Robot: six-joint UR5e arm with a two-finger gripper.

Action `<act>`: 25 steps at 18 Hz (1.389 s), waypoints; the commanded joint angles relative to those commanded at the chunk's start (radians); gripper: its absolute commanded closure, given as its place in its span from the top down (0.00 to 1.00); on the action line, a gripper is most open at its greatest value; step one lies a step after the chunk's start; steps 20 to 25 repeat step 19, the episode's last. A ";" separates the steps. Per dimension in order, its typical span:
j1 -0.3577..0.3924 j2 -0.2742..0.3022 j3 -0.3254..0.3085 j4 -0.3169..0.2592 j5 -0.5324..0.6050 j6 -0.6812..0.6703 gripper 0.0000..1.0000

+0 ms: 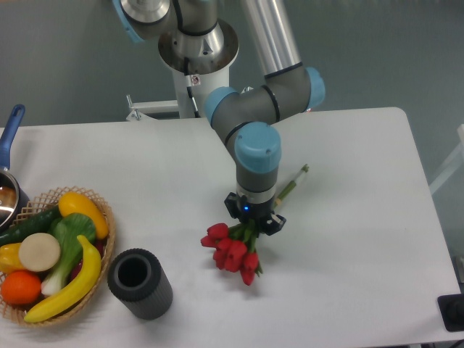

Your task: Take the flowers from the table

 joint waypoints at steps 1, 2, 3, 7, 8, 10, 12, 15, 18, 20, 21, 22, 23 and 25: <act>0.020 0.005 0.014 -0.005 0.020 0.000 0.00; 0.041 0.011 0.020 -0.005 0.019 0.001 0.00; 0.058 0.012 0.026 -0.005 0.016 0.001 0.00; 0.093 0.011 0.057 -0.020 0.020 0.021 0.00; 0.104 0.011 0.065 -0.031 0.022 0.033 0.00; 0.104 0.009 0.080 -0.040 0.022 0.084 0.01; 0.104 0.009 0.085 -0.048 0.023 0.101 0.02; 0.110 0.009 0.100 -0.087 0.028 0.115 0.04; 0.124 0.009 0.108 -0.104 0.029 0.127 0.04; 0.124 0.008 0.108 -0.104 0.029 0.127 0.04; 0.124 0.008 0.108 -0.104 0.029 0.127 0.04; 0.124 0.008 0.108 -0.104 0.029 0.127 0.04; 0.124 0.008 0.108 -0.104 0.029 0.127 0.04; 0.124 0.008 0.108 -0.104 0.029 0.127 0.04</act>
